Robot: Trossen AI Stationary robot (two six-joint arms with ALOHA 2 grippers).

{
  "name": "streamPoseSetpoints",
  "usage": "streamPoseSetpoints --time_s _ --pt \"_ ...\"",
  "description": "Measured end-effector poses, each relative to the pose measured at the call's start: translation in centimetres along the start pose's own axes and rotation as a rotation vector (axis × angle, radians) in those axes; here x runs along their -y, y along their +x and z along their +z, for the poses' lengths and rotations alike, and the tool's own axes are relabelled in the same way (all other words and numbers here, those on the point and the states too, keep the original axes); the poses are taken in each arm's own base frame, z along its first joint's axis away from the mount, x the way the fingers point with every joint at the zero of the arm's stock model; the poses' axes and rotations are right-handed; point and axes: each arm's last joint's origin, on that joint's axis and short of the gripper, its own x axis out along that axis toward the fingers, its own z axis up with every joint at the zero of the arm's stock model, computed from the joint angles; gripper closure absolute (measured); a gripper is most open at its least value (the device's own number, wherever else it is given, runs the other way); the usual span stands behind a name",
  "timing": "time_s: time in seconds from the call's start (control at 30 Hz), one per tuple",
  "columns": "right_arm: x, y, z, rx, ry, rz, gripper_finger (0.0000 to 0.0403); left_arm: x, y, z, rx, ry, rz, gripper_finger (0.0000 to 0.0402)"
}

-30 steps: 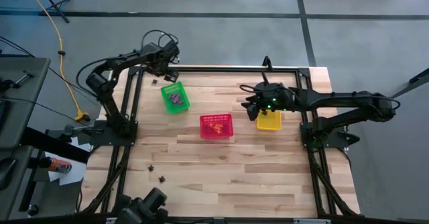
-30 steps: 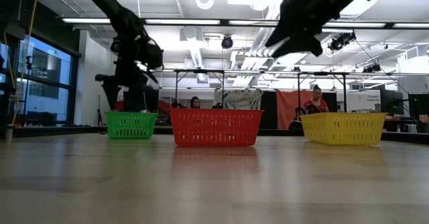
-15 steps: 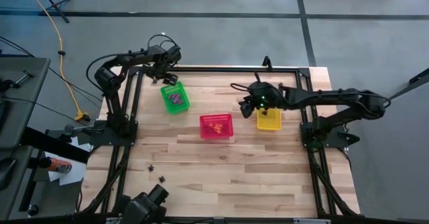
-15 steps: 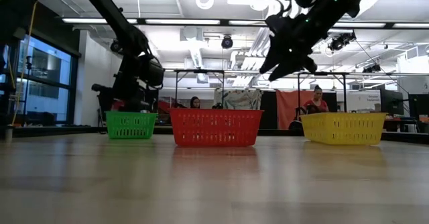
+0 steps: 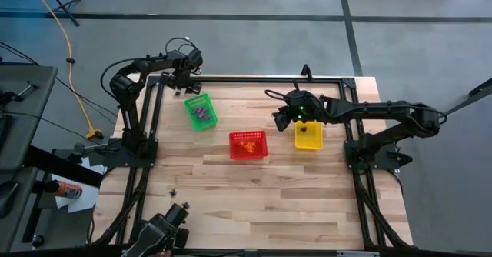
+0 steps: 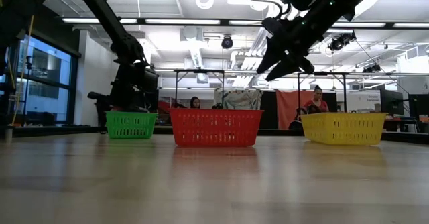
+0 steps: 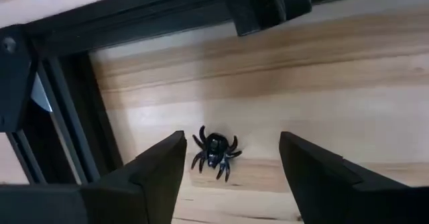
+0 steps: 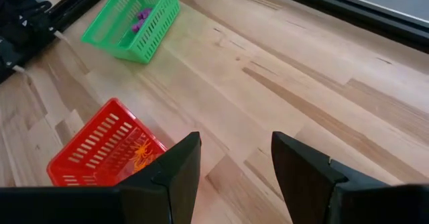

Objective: Sort Halloween decoration
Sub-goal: Put the black spider toy into the yellow bin

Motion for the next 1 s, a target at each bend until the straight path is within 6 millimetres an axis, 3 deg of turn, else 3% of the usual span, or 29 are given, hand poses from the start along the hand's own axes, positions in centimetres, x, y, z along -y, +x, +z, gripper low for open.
streamPoseSetpoints --time_s 0.4,0.6,0.83,1.0 --pt "0.0 0.0 0.0 0.001 0.047 0.004 0.0226 -0.3 0.1 -0.3 -0.042 0.016 0.000 0.0268" --pt "0.0 0.0 0.0 0.002 0.046 0.004 0.0226 0.1 0.6 -0.3 -0.049 0.034 0.012 0.0275" --pt "0.0 0.0 0.0 0.002 0.052 0.004 0.0226 2.8 1.5 -1.1 -0.041 0.162 0.152 0.0276" --pt "0.0 0.0 0.0 0.001 0.079 0.004 0.0226 3.3 1.8 -1.3 -0.041 0.168 0.173 0.0279"
